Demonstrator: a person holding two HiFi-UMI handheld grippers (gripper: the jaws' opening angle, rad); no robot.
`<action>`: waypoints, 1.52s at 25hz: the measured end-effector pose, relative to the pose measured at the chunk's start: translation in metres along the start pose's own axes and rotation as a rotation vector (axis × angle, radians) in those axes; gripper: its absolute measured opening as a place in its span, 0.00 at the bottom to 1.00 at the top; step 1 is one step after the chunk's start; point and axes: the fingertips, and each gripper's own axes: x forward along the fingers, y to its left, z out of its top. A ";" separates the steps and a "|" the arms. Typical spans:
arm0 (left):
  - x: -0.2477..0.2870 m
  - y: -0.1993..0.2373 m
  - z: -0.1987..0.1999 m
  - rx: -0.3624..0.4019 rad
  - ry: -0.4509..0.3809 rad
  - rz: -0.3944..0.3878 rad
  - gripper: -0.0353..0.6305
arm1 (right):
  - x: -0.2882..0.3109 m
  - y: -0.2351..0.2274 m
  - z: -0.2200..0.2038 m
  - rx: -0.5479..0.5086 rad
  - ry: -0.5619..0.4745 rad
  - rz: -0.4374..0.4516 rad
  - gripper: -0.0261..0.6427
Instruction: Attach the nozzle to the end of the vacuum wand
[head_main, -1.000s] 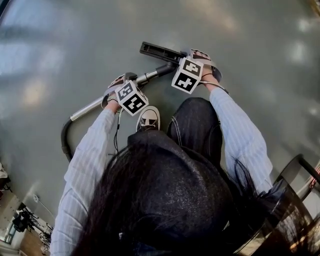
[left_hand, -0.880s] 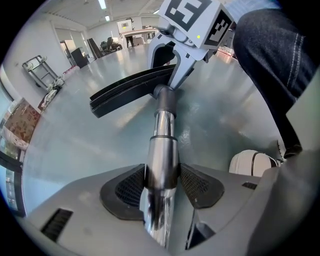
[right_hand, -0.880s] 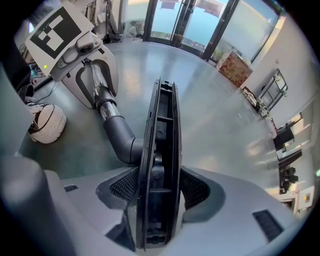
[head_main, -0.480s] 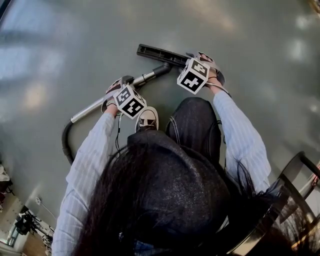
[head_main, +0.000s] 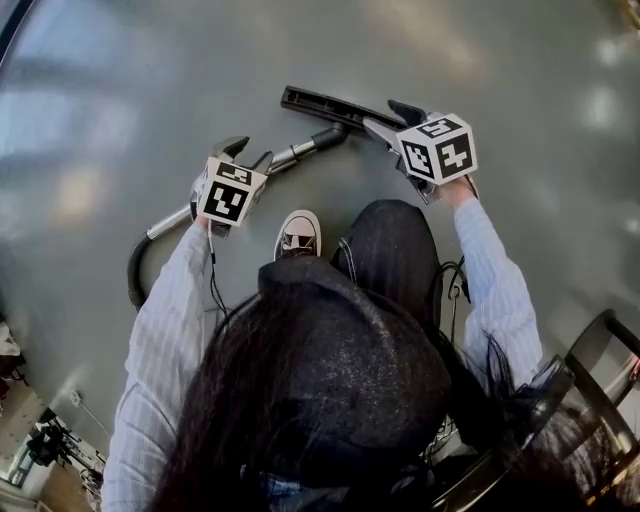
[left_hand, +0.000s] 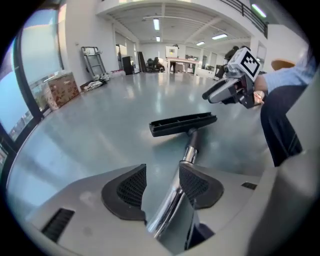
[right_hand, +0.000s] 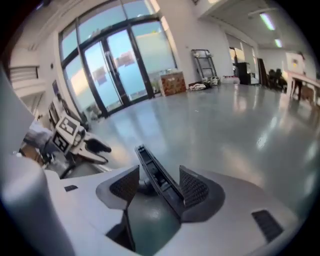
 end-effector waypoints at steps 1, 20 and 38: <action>-0.002 0.001 0.003 -0.044 -0.026 -0.004 0.36 | -0.001 0.005 0.006 0.055 -0.047 0.033 0.42; -0.098 -0.011 0.011 -0.384 -0.088 0.080 0.06 | -0.021 0.109 0.021 0.459 -0.158 0.139 0.05; -0.396 -0.080 0.149 -0.595 -0.184 0.003 0.06 | -0.294 0.234 0.162 0.487 -0.119 0.052 0.05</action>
